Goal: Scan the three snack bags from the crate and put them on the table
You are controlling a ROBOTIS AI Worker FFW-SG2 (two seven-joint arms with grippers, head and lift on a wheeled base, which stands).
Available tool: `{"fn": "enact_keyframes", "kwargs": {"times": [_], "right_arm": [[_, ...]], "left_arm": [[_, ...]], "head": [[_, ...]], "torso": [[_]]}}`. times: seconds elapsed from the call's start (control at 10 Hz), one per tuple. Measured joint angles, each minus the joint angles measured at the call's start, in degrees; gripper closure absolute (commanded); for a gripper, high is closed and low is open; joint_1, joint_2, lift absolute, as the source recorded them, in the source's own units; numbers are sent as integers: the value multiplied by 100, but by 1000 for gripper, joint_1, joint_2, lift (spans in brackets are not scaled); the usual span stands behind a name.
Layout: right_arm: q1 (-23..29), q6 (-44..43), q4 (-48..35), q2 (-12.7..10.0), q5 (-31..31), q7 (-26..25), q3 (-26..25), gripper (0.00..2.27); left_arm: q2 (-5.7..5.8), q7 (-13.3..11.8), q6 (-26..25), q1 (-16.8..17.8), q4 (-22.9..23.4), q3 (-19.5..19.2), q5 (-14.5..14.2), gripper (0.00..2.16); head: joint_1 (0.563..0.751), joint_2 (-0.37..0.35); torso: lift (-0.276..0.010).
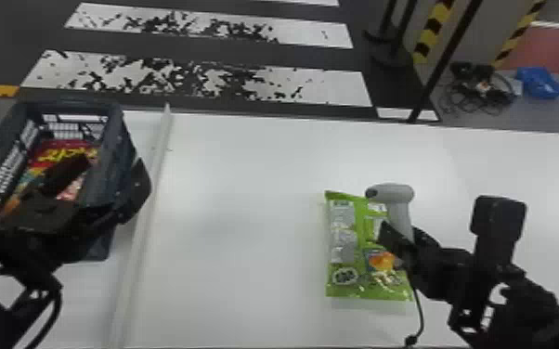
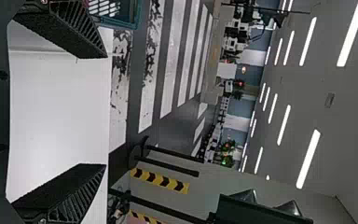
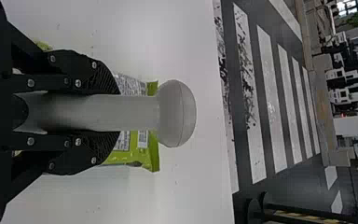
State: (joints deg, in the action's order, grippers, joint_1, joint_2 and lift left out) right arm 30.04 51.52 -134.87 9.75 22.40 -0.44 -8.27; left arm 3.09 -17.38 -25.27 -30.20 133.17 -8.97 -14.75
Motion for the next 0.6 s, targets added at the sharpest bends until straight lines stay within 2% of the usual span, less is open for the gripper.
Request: {"fn": "enact_keyframes", "kwargs": {"times": [0.3,0.6], "right_arm": [[-587,-90,562,-138,-745,-292,931,2223],[-838,-75,1154,-123,-1050,-414,1045,2223]], "left_arm": [[22,-2,0,-166,181,0,15,26],[67,-35,0,-191,228,-36,-2,26]], "head": [[695,18],[695,3]], "torso": [[-94],[-94]]}}
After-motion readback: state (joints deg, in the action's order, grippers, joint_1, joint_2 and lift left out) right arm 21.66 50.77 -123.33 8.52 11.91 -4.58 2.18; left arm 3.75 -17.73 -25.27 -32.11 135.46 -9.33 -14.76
